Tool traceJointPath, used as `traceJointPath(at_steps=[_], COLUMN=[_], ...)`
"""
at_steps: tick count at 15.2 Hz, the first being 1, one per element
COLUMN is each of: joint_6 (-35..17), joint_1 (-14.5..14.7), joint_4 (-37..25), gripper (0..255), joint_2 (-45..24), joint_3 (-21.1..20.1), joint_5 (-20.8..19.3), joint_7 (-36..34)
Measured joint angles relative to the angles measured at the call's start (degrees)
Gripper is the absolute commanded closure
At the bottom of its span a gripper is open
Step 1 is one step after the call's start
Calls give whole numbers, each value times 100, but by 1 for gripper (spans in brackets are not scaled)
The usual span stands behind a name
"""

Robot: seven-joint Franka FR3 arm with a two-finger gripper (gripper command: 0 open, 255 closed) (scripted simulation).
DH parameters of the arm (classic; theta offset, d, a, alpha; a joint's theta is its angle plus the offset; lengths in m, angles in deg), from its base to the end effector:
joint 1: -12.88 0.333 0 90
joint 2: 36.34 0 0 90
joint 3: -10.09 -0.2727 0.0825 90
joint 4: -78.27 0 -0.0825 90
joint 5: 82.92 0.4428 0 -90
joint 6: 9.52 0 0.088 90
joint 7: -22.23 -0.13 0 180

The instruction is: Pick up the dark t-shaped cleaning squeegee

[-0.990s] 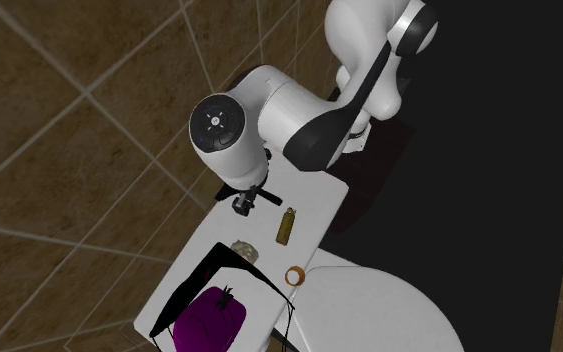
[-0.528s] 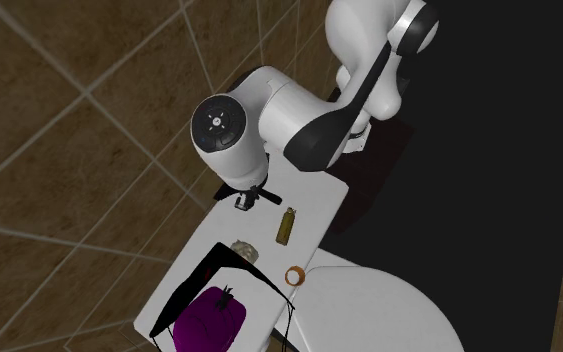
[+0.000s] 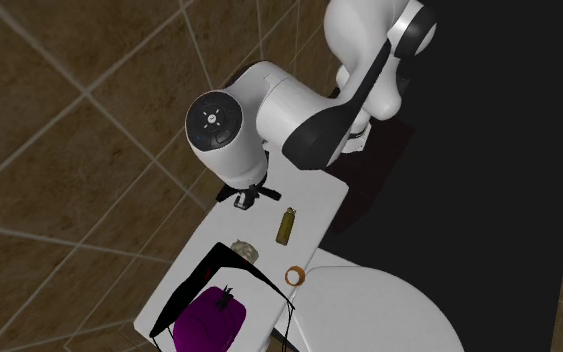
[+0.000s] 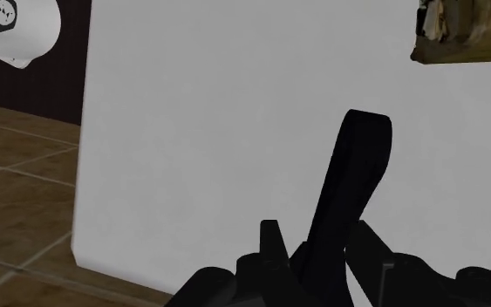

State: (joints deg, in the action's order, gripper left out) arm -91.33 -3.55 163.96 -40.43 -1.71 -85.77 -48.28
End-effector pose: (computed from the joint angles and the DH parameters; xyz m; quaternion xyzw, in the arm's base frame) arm 0.6102 -0.0599 0.5433 0.7896 -0.6095 -0.0482 0.0521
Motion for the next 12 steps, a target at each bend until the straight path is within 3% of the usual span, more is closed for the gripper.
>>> traceJointPath(at_steps=[12], joint_6=[1058], joint_1=[58], joint_4=[-1490], gripper=[255], joint_2=[-432], joint_3=[-45], joint_5=[-91], joint_7=[-19])
